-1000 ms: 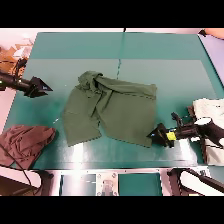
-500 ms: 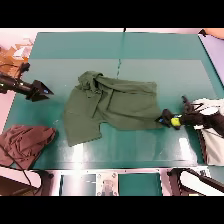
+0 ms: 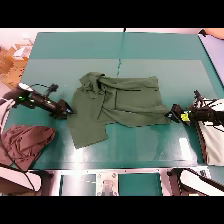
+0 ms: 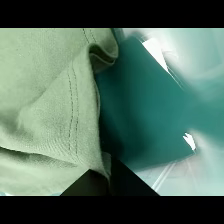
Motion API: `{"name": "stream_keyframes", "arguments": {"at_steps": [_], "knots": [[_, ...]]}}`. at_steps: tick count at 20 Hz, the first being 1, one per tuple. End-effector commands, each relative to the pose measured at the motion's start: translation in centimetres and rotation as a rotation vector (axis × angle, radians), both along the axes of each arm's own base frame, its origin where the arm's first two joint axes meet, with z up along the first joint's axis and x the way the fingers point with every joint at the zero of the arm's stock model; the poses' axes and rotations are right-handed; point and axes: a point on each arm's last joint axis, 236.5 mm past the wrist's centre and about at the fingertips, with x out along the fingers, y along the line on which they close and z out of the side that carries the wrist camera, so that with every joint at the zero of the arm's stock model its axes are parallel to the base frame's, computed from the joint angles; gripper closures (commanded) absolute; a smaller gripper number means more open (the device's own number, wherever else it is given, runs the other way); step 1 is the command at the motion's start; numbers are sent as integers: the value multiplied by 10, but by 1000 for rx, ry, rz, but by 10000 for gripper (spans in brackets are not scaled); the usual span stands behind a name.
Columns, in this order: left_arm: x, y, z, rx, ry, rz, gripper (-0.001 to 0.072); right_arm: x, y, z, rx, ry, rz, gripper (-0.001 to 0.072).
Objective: Fold the shirts.
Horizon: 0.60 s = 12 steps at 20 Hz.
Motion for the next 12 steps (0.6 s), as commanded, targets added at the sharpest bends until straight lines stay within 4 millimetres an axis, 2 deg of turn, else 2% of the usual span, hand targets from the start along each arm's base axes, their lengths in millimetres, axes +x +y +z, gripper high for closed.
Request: {"name": "stream_keyframes", "arguments": {"at_steps": [1,2,3,5,7,8,9,11,12], "knots": [[1,-15,-23,66,-41,-12,427,-2,2,1,8,4,9,695],[6,-17,-16,48,-47,-10,649,-3,4,3,19,10,16,695],[9,-17,-5,25,-51,-25,681,-4,6,6,29,13,28,695],[18,-20,34,-28,-71,-80,682,3,12,29,60,-10,64,695],[37,-21,88,-38,-176,-103,683,21,12,79,55,-104,112,695],[50,-20,126,-25,-287,-109,682,32,11,112,40,-170,133,695],[61,-19,169,-4,-405,-103,683,42,10,154,17,-248,145,696],[70,-23,281,17,-721,-101,683,57,10,253,-33,-456,159,695],[63,-26,347,32,-909,-93,682,59,14,305,-47,-579,159,696]]}}
